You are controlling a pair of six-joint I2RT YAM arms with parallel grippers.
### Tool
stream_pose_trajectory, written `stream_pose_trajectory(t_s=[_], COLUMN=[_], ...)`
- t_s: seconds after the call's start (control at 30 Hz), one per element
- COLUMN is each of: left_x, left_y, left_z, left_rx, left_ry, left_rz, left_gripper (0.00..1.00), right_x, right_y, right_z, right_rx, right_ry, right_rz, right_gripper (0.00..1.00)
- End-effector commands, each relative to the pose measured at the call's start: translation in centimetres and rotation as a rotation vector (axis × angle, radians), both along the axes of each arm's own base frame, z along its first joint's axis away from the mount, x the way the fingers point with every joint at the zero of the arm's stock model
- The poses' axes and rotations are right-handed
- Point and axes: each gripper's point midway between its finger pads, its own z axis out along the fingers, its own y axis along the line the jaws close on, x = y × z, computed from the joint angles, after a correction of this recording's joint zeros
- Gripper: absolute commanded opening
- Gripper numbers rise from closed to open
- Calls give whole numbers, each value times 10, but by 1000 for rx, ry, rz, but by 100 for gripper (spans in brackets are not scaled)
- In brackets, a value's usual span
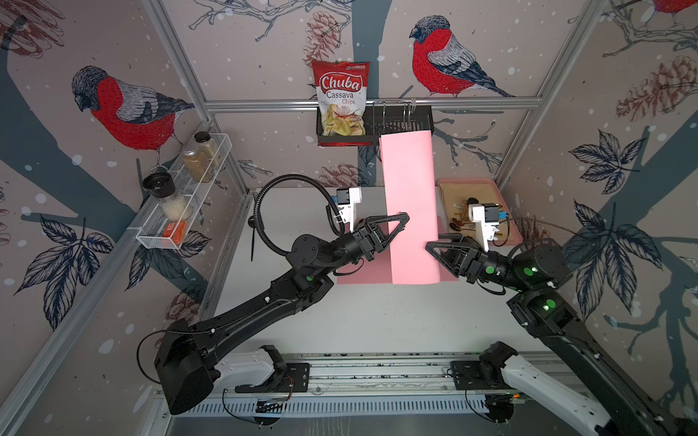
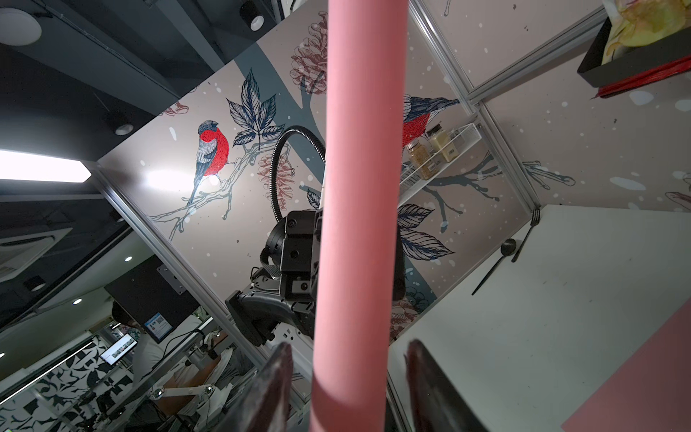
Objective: Fold the rectangular paper in half along the long edge
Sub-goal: Fold the paper.
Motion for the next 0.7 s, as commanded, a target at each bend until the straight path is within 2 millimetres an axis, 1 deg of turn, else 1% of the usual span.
stream_pose_trajectory(t_s=[0.0, 0.1, 0.2, 0.4, 0.67], left_x=[-8, -11, -14, -20, -18], left_y=[0, -3, -7, -10, -15], left_z=[2, -3, -8, -14, -25], left_rx=[1, 19, 37, 61, 87], left_ry=[-28, -32, -33, -40, -28], left_rz=[-21, -42, -65, -81, -86], left_gripper=[0, 0, 0, 0, 0], right_x=[8, 18, 27, 36, 41], right_y=[-3, -6, -7, -9, -18], right_z=[7, 14, 20, 25, 40], right_rx=[-28, -39, -42, -36, 13], right_ry=[-44, -63, -74, -87, -107], right_rz=[-59, -103, -122, -139, -163], right_gripper=[63, 68, 69, 70, 69])
